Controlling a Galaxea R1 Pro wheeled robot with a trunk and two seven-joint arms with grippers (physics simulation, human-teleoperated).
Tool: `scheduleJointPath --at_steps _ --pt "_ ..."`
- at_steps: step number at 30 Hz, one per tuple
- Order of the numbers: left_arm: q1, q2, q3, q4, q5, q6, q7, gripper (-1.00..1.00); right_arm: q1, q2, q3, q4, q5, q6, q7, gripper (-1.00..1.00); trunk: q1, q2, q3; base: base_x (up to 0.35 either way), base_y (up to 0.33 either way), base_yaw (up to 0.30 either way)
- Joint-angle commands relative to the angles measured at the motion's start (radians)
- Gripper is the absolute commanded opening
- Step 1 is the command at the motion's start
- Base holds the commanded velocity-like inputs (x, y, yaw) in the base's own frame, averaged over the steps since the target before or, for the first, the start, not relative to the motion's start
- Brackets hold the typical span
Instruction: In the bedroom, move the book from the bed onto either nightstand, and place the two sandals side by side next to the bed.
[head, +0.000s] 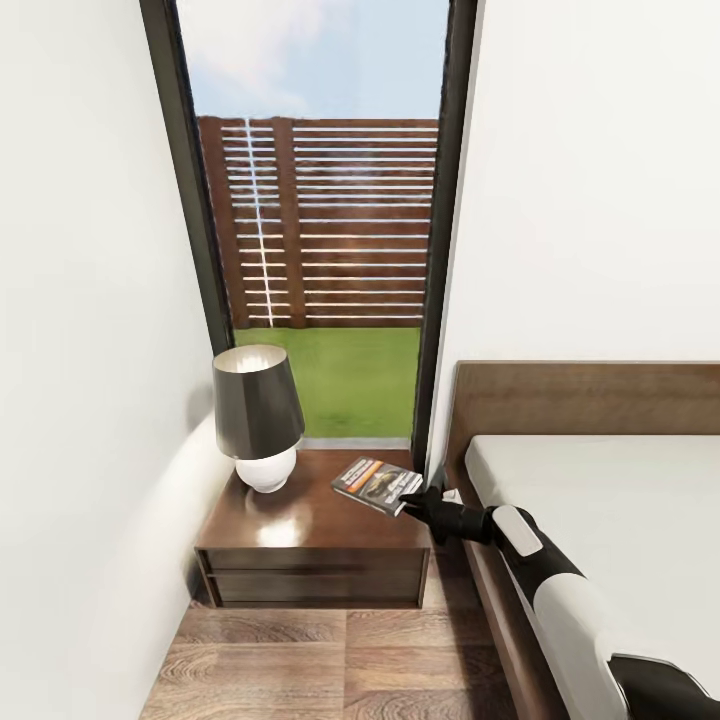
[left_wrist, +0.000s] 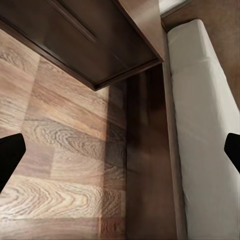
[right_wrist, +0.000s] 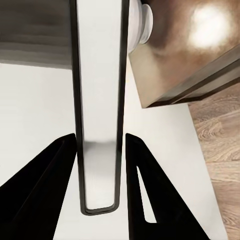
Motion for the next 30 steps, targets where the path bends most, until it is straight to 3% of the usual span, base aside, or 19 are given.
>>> scheduleJointPath --at_steps 1,17,30 --pt "-0.001 0.001 -0.005 0.001 0.006 -0.006 -0.002 1.00 -0.001 0.001 -0.006 0.000 0.008 0.006 0.006 -1.00 0.000 0.000 -0.001 0.000 0.000 0.000" --pt "0.000 0.005 -0.005 0.001 -0.015 -0.003 -0.003 1.00 -0.001 -0.002 -0.008 0.000 0.006 0.007 0.008 -1.00 0.000 0.000 -0.001 0.008 0.000 0.000" --pt "0.000 0.009 -0.005 0.002 -0.016 -0.002 -0.002 1.00 -0.001 -0.002 -0.008 0.000 0.010 0.005 0.007 -1.00 0.000 0.000 -0.001 0.108 0.000 0.000"
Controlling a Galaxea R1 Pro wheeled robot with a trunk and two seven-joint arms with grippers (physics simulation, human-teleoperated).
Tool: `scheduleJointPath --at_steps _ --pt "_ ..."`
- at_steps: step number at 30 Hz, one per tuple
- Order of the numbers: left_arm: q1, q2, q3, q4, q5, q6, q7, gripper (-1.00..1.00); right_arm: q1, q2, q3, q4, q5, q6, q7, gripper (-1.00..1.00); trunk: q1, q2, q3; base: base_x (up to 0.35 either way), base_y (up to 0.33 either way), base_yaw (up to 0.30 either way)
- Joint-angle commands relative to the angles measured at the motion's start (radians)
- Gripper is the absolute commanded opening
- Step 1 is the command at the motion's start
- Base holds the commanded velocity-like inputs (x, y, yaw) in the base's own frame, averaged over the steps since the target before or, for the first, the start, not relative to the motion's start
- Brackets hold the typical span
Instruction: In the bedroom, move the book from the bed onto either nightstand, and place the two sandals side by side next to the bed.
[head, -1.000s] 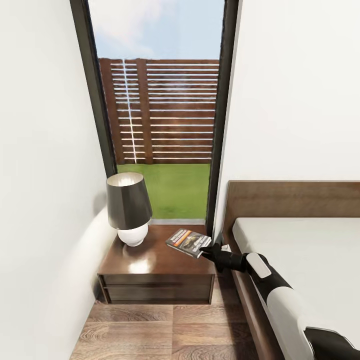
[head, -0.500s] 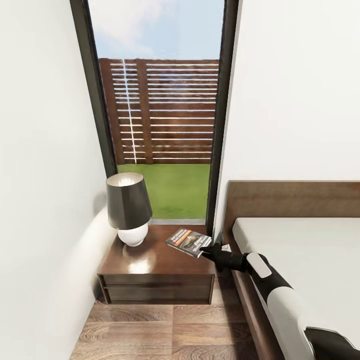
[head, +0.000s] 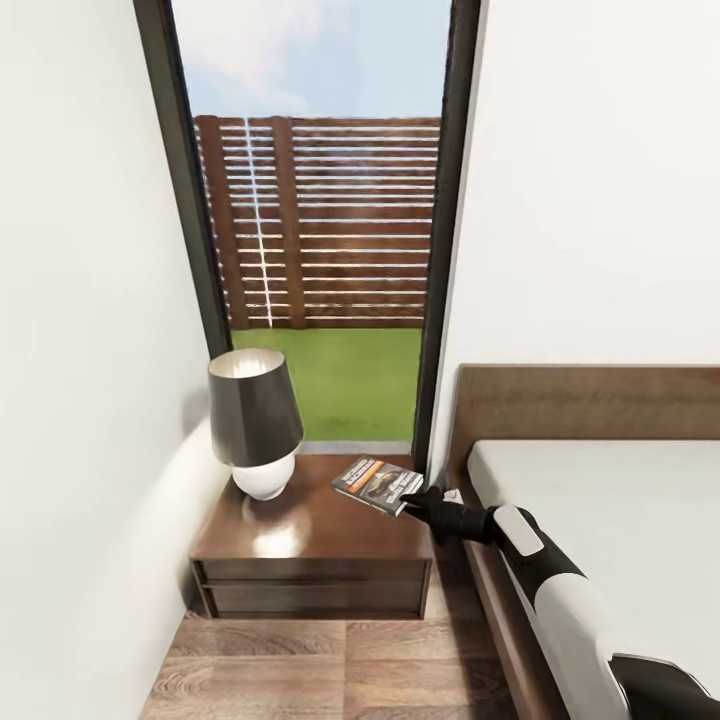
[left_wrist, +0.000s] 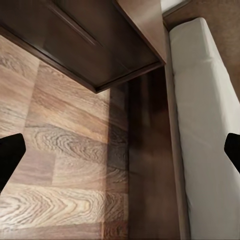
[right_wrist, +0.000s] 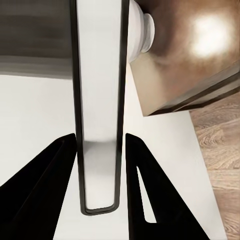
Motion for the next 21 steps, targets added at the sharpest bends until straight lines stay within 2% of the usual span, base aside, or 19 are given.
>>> scheduleJointPath --at_steps 1,21 --pt "-0.001 0.001 -0.005 0.002 0.006 -0.007 -0.002 1.00 -0.001 0.001 -0.006 0.000 0.009 0.005 0.007 -1.00 0.000 0.000 -0.001 0.147 0.000 0.000" --pt "-0.001 0.002 -0.005 0.003 0.007 -0.006 -0.003 1.00 -0.001 0.002 -0.006 0.000 0.007 0.008 0.009 -1.00 0.000 0.000 -0.001 0.155 0.000 0.000"
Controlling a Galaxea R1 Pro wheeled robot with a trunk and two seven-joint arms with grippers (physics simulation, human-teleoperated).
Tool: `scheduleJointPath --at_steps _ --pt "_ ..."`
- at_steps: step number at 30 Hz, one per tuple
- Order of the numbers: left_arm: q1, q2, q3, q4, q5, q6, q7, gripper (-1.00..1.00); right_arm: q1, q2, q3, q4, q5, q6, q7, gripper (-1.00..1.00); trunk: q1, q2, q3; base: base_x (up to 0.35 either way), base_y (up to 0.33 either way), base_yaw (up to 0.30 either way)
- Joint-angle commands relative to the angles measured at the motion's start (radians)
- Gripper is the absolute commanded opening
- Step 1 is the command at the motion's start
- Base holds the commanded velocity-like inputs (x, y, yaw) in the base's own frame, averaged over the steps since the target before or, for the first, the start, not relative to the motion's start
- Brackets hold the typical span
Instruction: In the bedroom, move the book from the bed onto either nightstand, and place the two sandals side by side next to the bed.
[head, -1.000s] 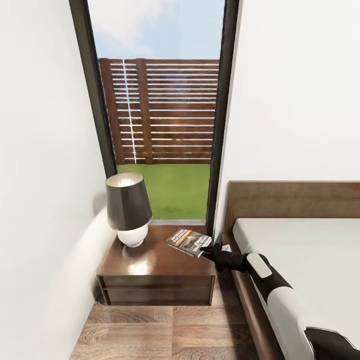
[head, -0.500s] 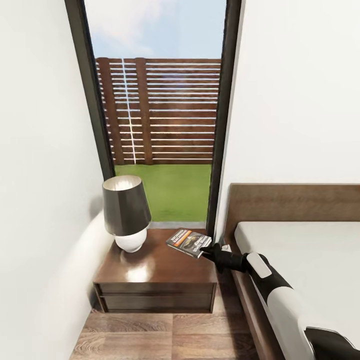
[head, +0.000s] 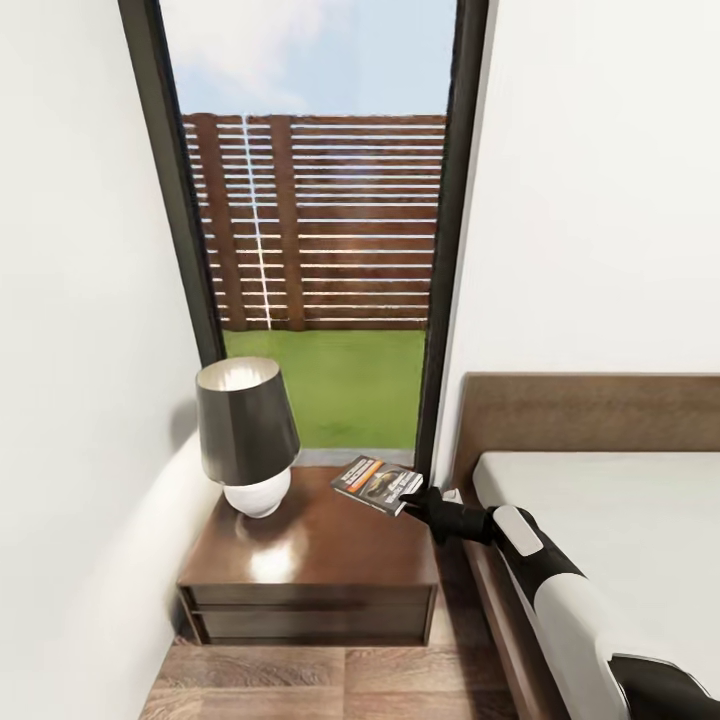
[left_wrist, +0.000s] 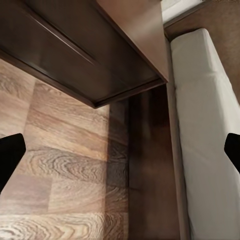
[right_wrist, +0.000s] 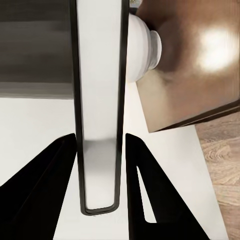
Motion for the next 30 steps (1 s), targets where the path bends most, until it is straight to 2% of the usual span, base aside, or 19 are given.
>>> scheduleJointPath --at_steps 1,30 --pt "-0.001 0.000 -0.005 0.001 0.006 -0.007 -0.002 1.00 -0.001 0.001 -0.006 0.000 0.009 0.005 0.007 -1.00 0.000 0.000 -0.001 0.157 0.000 0.000" --pt "-0.001 0.002 -0.004 0.001 0.006 -0.005 -0.005 1.00 -0.001 0.001 -0.005 0.000 0.008 0.005 0.005 -1.00 0.000 0.000 -0.001 0.137 0.017 0.000"
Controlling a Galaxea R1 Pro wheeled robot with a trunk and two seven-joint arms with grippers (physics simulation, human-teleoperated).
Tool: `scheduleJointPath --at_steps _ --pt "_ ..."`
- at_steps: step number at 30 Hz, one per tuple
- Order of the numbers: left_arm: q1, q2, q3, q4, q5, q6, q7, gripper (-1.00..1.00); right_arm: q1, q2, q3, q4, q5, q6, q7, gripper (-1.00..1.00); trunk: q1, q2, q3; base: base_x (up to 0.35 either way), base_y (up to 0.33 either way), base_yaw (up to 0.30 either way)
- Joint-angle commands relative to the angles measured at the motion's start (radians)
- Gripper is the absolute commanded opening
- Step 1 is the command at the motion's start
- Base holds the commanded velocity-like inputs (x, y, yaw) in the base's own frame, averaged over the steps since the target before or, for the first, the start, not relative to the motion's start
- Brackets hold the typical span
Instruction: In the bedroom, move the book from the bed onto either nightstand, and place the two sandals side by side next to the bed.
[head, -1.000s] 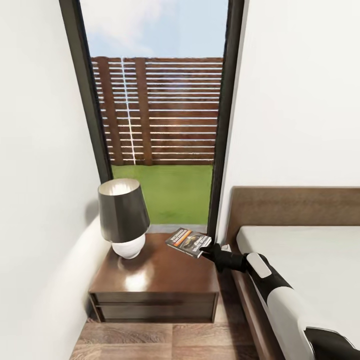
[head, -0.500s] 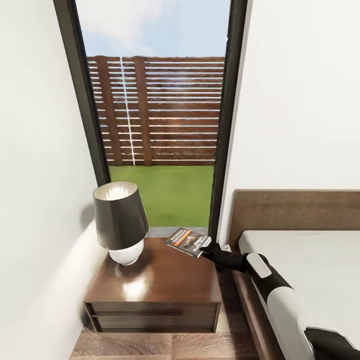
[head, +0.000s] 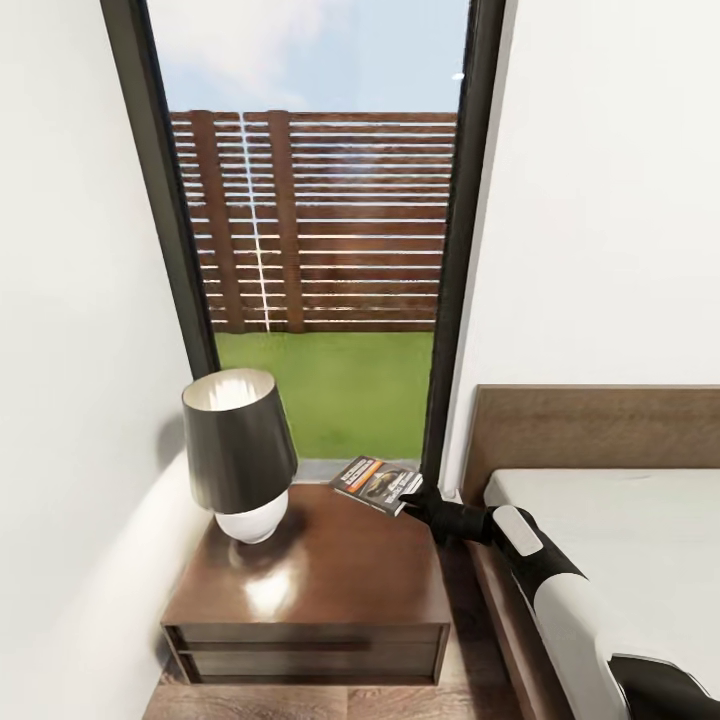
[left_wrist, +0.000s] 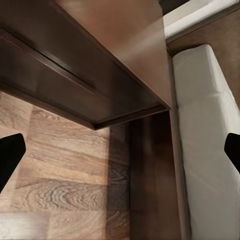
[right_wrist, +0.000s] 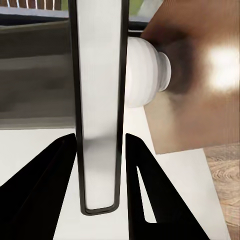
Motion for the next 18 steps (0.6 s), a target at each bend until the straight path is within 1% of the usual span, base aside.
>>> scheduleJointPath --at_steps 1,2,7,13,16,18 --pt "-0.001 0.002 -0.005 0.002 0.006 -0.007 -0.002 1.00 -0.001 0.000 -0.006 0.000 0.009 0.005 0.007 -1.00 0.000 0.000 -0.001 0.069 0.028 0.000" --pt "-0.001 0.009 -0.006 0.001 0.004 -0.002 -0.003 1.00 -0.001 0.000 -0.006 0.000 0.009 0.007 0.007 -1.00 0.000 0.000 -0.001 0.035 0.014 0.000" --pt "-0.001 0.020 -0.007 0.001 0.001 0.027 -0.004 1.00 -0.001 0.001 -0.004 0.000 0.008 0.007 0.007 -1.00 0.000 0.000 -0.001 0.019 0.007 0.000" --pt "0.000 0.025 -0.007 0.002 -0.005 0.045 -0.002 1.00 -0.001 0.002 -0.003 0.000 0.006 0.006 0.008 -1.00 0.000 0.000 -0.001 0.005 0.002 0.000" --pt "0.000 0.026 -0.007 0.002 -0.018 0.048 -0.002 1.00 -0.001 0.002 -0.004 0.000 0.005 0.006 0.007 -1.00 0.000 0.000 -0.001 0.002 0.001 0.000" --pt "-0.001 0.027 -0.007 0.003 -0.042 0.052 -0.003 1.00 -0.001 0.002 -0.005 0.000 0.004 0.006 0.006 -1.00 0.000 0.000 -0.001 0.000 0.000 0.000"
